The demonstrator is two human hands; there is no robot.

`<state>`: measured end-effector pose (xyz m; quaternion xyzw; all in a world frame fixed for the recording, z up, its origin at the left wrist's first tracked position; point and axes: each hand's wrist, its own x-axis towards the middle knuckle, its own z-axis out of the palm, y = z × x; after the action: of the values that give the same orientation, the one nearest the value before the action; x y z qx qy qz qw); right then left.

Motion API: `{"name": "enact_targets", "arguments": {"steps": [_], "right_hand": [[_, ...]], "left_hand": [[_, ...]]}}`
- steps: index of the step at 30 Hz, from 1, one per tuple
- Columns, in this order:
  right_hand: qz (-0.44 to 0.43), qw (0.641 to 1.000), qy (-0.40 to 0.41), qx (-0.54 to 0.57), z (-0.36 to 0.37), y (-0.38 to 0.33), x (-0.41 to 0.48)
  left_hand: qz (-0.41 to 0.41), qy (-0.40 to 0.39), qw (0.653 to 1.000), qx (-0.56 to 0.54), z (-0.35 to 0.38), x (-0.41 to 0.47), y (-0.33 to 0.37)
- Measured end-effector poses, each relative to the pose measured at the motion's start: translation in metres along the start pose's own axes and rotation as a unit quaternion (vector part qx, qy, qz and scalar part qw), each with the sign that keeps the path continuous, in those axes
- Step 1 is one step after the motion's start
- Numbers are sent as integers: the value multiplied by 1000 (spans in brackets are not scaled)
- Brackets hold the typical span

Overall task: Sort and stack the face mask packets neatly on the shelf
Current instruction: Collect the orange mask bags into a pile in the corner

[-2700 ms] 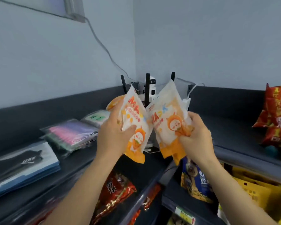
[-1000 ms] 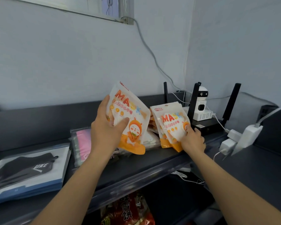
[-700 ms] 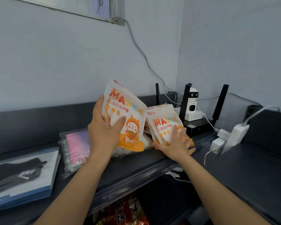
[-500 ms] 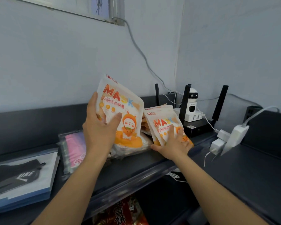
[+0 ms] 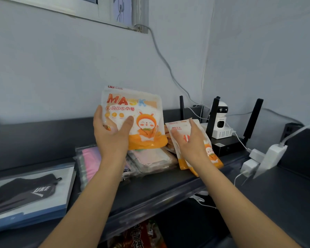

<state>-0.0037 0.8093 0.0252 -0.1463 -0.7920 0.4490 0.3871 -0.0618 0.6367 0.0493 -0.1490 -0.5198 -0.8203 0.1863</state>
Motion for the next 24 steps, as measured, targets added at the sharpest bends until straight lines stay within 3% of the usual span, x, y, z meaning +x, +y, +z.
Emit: {"name": "enact_targets", "arguments": {"steps": [2,4,8,14,20,24], "right_hand": [[54,982,-80,162,-1,-20,-4],[117,939,-155,282,-1,-31,-7],[157,872,-159,435,-8,-31,-5],[163,898,-119,391,-36,-20,2],[156,937,-15,313,-56,-10,21],[166,945,12,282,-62,-11,41]], "left_hand": [[-26,5,998,-50,6,-2,-1],[-47,5,995,-89,14,-7,-2],[-73,-6,991,-113,30,-18,-8],[-76,-99,991,-50,51,-31,-20],[-140,-257,956,-37,64,-30,-24],[-148,-235,961,-1,81,-14,-22]]}}
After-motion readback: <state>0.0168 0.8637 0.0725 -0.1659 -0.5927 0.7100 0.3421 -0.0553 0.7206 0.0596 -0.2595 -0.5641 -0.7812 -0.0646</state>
